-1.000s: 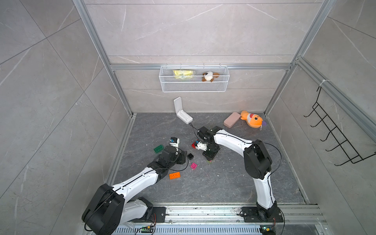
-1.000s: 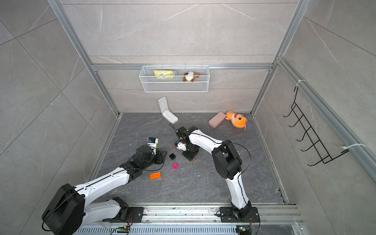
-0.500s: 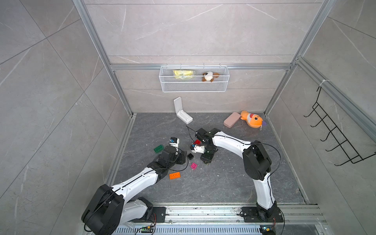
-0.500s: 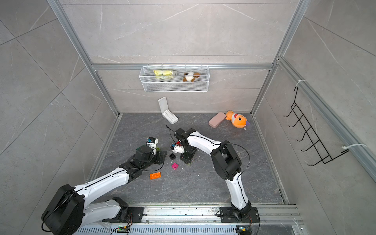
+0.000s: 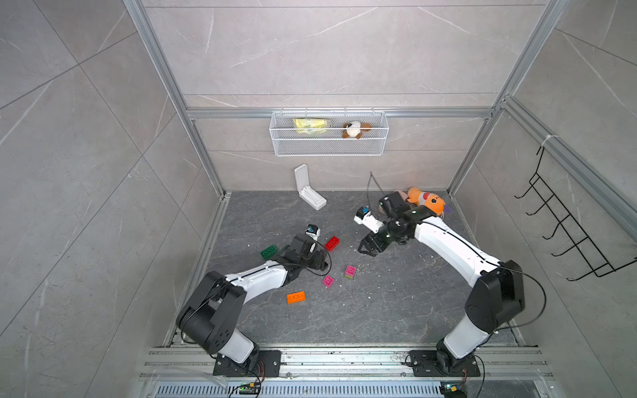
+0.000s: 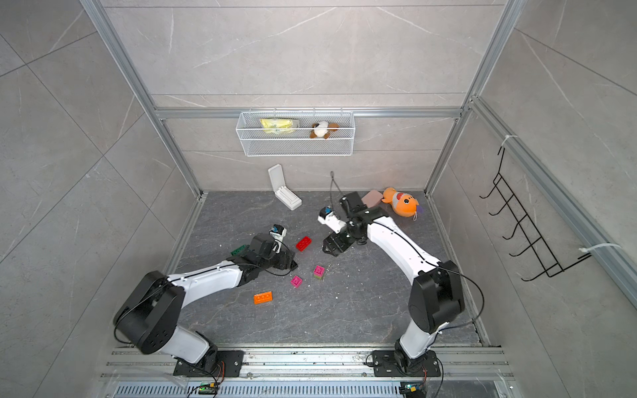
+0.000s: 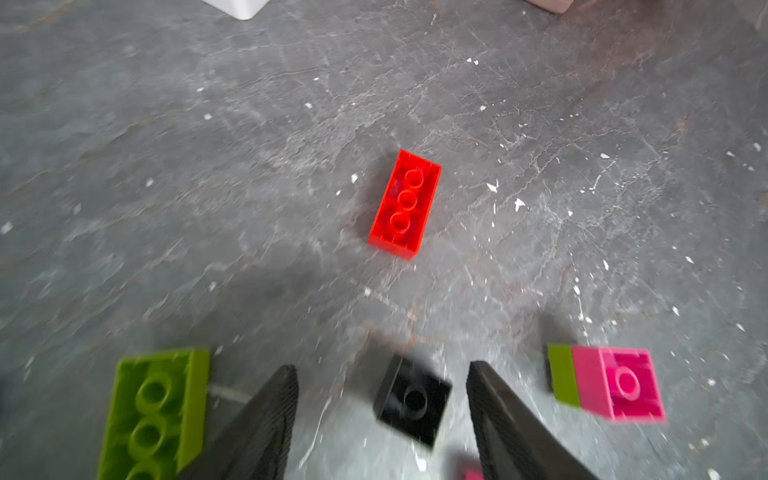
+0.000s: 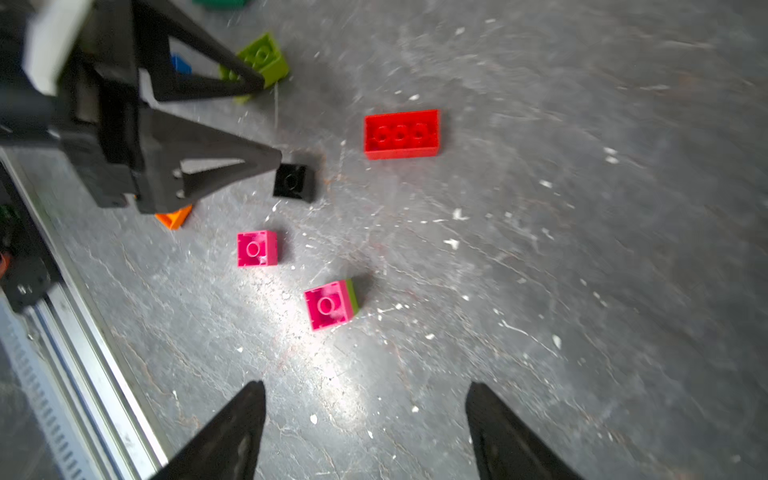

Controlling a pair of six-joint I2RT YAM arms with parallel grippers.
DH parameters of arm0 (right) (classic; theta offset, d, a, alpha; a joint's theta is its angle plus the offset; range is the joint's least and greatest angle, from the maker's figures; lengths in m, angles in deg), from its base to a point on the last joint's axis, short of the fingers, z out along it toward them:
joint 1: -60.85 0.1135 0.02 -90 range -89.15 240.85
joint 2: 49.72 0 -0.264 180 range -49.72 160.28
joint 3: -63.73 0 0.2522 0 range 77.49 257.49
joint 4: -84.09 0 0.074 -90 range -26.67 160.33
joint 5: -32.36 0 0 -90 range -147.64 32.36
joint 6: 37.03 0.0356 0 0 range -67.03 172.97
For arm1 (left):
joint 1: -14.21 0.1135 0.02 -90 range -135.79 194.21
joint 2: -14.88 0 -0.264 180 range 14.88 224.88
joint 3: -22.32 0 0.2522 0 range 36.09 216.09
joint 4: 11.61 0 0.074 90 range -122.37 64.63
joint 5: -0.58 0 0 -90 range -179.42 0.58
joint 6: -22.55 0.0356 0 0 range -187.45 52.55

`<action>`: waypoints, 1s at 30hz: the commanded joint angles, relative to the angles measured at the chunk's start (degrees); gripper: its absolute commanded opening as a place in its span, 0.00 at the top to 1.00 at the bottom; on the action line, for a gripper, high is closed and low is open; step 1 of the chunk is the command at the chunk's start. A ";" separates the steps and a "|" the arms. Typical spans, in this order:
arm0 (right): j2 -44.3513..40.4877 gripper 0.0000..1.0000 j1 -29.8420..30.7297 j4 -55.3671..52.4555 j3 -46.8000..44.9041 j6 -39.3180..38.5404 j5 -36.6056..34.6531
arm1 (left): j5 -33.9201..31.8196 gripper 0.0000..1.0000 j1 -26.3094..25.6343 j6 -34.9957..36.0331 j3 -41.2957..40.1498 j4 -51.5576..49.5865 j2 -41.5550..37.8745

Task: Assemble a carrot with lego
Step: Pick up the lego brick from the center of the board.

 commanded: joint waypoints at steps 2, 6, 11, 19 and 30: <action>-2.42 0.21 -3.92 2.67 -3.99 6.58 6.59 | 2.08 0.29 -0.08 7.48 9.04 -5.68 7.85; -2.02 0.22 -5.23 2.33 -5.47 6.93 6.84 | 2.87 0.28 -0.14 9.38 16.39 -10.27 14.84; -1.14 0.23 -5.33 2.32 -6.58 6.81 7.03 | 5.04 0.29 -0.10 10.02 21.91 -11.78 19.32; -0.69 0.24 -5.44 1.82 -6.41 6.55 7.12 | 3.22 0.45 -0.22 11.30 27.18 -14.55 24.49; 0.20 0.26 -5.69 1.47 -6.08 7.25 6.63 | 3.93 0.74 -0.23 13.09 27.19 -13.77 24.28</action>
